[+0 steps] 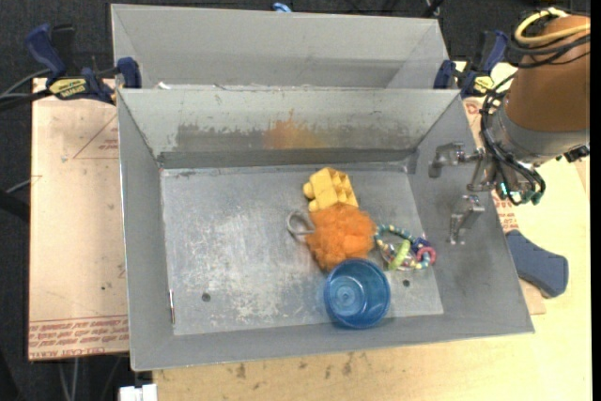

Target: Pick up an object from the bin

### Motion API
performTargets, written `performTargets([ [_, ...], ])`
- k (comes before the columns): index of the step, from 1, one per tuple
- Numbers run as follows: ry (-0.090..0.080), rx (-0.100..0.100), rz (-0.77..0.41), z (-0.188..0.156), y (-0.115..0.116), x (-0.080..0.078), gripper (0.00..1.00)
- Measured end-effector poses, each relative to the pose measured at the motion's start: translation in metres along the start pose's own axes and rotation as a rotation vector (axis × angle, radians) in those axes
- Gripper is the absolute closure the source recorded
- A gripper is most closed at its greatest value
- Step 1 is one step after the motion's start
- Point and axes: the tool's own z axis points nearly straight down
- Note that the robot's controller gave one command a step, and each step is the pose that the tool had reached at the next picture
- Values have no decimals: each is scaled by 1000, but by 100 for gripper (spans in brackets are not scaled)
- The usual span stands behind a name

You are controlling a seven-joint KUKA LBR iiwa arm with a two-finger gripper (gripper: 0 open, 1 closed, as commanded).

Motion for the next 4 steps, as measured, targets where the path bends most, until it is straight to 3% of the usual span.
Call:
performTargets([
  [1,-7,1,-3,-4,1,-2,0],
  [2,-12,2,15,31,23,30,0],
  [3,2,-3,29,49,27,42,0],
  [4,-13,1,86,87,21,50,0],
])
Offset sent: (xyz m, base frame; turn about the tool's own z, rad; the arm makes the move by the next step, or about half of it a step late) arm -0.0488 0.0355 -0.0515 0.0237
